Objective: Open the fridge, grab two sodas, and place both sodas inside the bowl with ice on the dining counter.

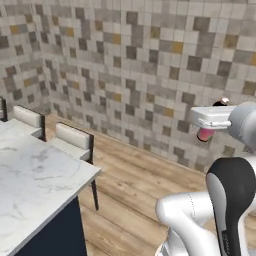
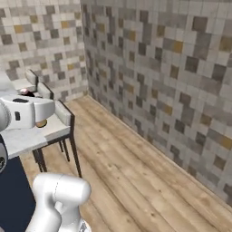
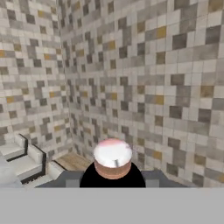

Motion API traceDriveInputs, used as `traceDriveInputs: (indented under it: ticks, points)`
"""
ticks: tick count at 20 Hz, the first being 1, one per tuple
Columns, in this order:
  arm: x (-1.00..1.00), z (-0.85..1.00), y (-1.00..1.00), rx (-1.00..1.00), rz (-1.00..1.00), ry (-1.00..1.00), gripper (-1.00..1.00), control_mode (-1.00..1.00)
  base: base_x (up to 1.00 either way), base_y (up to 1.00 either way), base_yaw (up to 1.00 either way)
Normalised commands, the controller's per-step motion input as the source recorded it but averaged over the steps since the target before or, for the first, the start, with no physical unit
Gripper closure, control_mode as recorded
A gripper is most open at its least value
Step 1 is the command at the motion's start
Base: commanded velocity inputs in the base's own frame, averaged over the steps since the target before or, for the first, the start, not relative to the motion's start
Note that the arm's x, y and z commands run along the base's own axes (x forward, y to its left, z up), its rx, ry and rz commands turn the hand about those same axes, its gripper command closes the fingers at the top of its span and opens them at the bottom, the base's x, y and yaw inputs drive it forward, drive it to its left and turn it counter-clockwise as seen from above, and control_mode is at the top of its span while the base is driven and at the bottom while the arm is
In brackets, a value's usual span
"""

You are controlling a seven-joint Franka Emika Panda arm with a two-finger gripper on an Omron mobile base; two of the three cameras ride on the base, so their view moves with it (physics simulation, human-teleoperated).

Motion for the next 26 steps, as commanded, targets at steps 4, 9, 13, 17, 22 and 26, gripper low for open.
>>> traceDriveInputs:
  ticks: [4,9,13,17,22,26]
  points:
    - [0.00,0.00,0.00,0.00,0.00,0.00,1.00,1.00,0.75,-0.48,0.41]
    - [0.00,0.00,0.00,0.00,0.00,0.00,1.00,1.00,0.73,-0.50,0.41]
    - [0.00,0.00,0.00,0.00,0.00,0.00,1.00,1.00,0.70,-0.50,0.41]
    - [0.00,0.00,0.00,0.00,0.00,0.00,1.00,1.00,0.80,-0.51,0.40]
    - [0.00,0.00,0.00,0.00,0.00,0.00,1.00,1.00,0.82,-0.50,0.39]
    - [0.00,0.00,0.00,0.00,0.00,0.00,1.00,1.00,0.85,-0.50,0.38]
